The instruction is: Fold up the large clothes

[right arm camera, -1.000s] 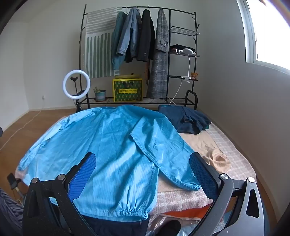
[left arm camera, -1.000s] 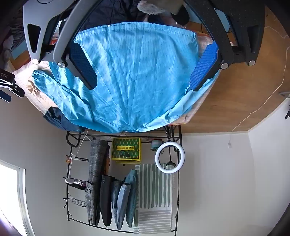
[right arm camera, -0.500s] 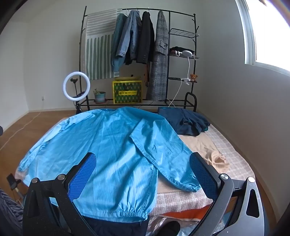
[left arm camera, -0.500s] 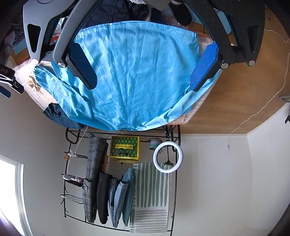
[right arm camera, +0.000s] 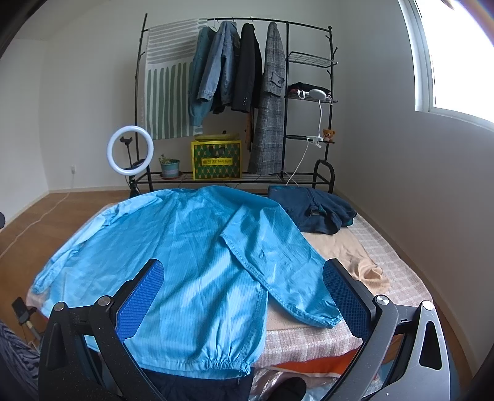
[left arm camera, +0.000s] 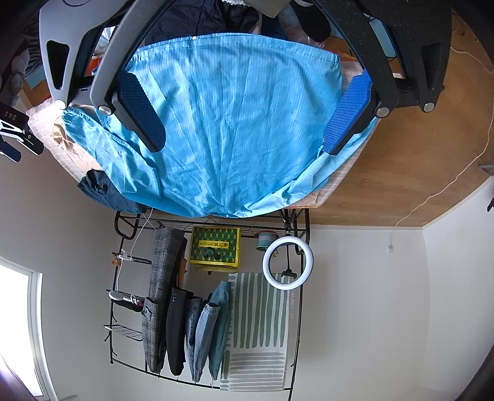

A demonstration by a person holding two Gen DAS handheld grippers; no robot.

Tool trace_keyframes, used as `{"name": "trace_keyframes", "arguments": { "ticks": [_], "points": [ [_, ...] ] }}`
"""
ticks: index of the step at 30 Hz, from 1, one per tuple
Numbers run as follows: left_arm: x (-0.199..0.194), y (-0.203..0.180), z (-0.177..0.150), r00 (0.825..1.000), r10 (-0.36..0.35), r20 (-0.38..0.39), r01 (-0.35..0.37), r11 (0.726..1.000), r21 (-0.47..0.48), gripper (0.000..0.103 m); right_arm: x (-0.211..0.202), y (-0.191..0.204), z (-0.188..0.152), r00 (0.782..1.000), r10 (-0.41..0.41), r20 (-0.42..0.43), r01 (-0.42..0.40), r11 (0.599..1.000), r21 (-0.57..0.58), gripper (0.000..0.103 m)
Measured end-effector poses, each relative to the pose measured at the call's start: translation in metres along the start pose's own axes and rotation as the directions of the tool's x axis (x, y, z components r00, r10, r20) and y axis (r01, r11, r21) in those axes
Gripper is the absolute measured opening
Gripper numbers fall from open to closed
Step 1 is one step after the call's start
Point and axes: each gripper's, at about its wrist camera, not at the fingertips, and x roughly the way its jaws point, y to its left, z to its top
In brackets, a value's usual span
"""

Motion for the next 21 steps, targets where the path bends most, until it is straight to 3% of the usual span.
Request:
{"name": "trace_keyframes", "arguments": {
  "ticks": [21],
  "points": [
    [-0.0029,0.0004,0.0013,1.000,-0.005,0.004,0.005,1.000,-0.003,0.103,-0.0006,-0.0030,0.0016,1.000,-0.003,0.006,0.003,1.000,0.006,0.102]
  ]
}}
